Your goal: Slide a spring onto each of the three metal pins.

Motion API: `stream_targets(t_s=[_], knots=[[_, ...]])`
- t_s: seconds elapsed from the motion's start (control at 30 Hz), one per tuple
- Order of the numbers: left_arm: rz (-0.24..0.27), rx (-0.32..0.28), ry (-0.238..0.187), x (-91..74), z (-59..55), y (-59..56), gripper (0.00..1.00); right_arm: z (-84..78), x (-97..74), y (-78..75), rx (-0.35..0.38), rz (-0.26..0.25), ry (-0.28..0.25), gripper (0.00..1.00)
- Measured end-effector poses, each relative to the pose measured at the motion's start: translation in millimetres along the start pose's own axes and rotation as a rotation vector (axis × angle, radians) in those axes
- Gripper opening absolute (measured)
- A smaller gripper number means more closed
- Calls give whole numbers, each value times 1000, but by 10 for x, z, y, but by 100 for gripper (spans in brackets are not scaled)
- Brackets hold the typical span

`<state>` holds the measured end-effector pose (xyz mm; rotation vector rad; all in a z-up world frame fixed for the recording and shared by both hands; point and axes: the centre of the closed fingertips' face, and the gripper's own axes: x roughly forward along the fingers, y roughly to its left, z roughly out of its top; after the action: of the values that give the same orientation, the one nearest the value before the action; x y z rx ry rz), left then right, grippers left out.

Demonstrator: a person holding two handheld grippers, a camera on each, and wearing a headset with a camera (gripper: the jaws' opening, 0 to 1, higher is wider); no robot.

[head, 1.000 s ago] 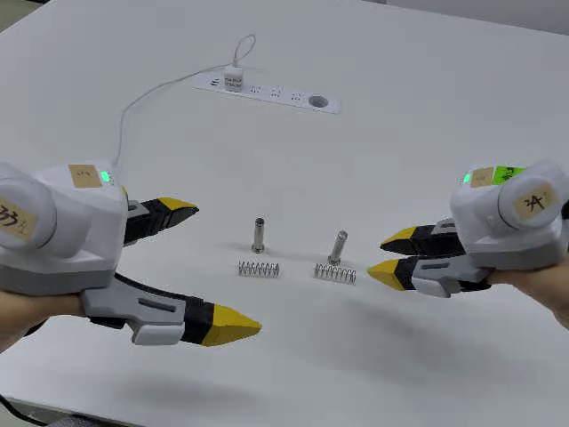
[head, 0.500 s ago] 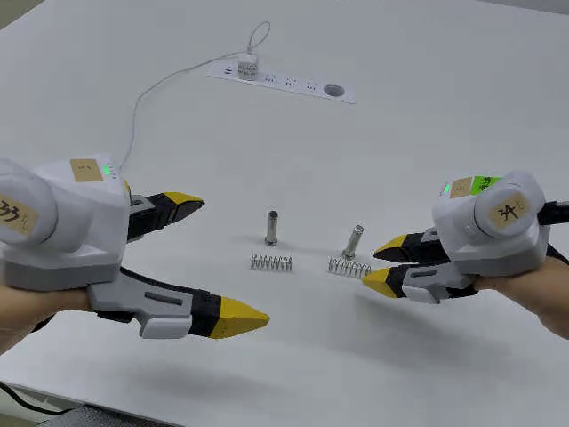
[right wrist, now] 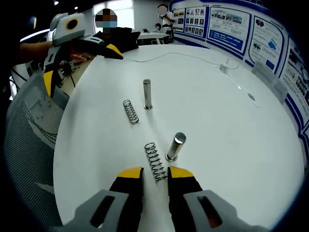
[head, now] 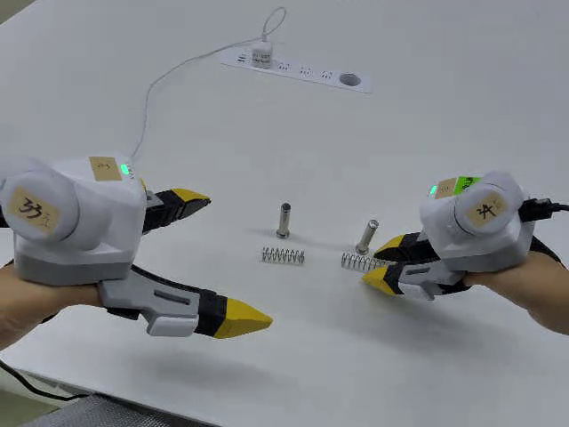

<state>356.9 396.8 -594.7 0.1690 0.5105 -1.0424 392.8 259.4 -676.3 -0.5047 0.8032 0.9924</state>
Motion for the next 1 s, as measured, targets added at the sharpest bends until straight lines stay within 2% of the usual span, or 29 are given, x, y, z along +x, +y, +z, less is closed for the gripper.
stream_targets(t_s=[0.33, 0.5, 0.63, 0.73, 1.0], knots=[[8, -24, -1, -4, -30, 36, 100, -18, 19, 26, 21, 24, 8, 17], [2, -22, 0, 7, -29, 26, 100, -16, 20, 10, 34, 18, 8, 16], [-2, -29, -5, 21, -13, 18, 100, -15, 21, 39, 28, 23, 10, 14], [-1, -37, -27, 23, 45, 14, 100, -14, 22, 58, 27, 23, 12, 12], [-14, -29, -28, 43, 80, -25, 100, -12, 22, 63, 25, 8, 28, 11]])
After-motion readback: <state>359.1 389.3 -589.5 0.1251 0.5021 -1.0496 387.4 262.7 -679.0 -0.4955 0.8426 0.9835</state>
